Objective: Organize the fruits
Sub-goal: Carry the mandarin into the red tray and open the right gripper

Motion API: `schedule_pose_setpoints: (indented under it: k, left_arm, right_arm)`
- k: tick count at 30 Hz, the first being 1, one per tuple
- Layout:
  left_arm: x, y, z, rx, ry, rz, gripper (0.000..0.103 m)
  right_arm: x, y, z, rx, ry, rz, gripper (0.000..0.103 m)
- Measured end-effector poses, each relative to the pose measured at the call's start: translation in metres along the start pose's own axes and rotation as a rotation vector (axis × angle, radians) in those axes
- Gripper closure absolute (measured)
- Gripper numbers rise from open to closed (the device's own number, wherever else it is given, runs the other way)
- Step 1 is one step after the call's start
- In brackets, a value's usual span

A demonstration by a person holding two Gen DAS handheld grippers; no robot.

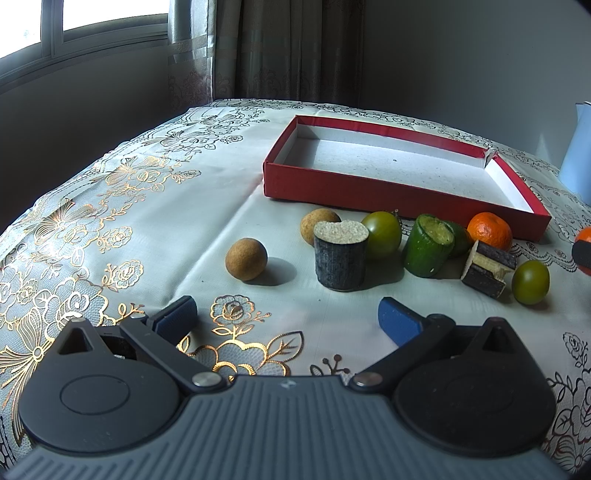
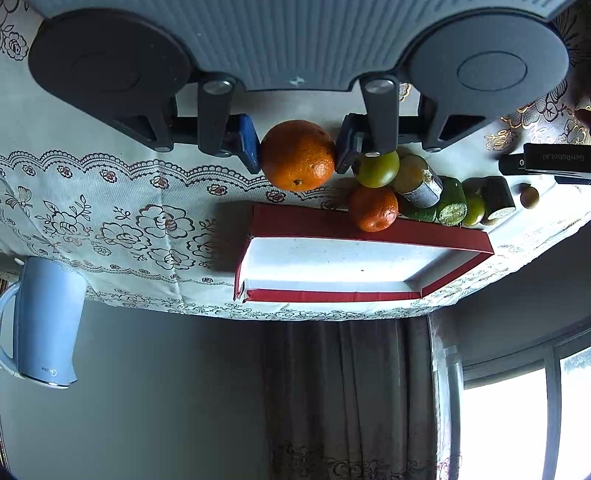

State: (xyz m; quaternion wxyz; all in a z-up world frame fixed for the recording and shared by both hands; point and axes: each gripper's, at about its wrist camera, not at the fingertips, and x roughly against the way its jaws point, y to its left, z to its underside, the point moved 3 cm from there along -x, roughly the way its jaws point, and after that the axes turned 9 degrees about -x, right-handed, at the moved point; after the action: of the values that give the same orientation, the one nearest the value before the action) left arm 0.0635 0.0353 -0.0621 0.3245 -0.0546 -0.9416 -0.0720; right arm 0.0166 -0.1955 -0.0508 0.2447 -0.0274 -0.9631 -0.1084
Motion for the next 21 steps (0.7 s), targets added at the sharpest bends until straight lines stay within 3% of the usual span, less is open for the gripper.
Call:
schedule_pose_setpoints:
  k: [4, 8, 15, 21]
  left_arm:
    - [0.0, 0.0, 0.0, 0.0, 0.0, 0.0, 0.0]
    - [0.0, 0.0, 0.0, 0.0, 0.0, 0.0, 0.0]
    - [0.0, 0.0, 0.0, 0.0, 0.0, 0.0, 0.0]
    - [0.0, 0.0, 0.0, 0.0, -0.001, 0.0, 0.0]
  right_arm:
    - [-0.018, 0.006, -0.038, 0.005, -0.052, -0.003, 0.061]
    - [-0.059, 0.009, -0.061, 0.004, -0.037, 0.019, 0.061]
    - [-0.116, 0.005, -0.058, -0.009, 0.036, 0.061, 0.061]
    - [-0.129, 0.003, -0.053, -0.014, 0.071, 0.078, 0.059]
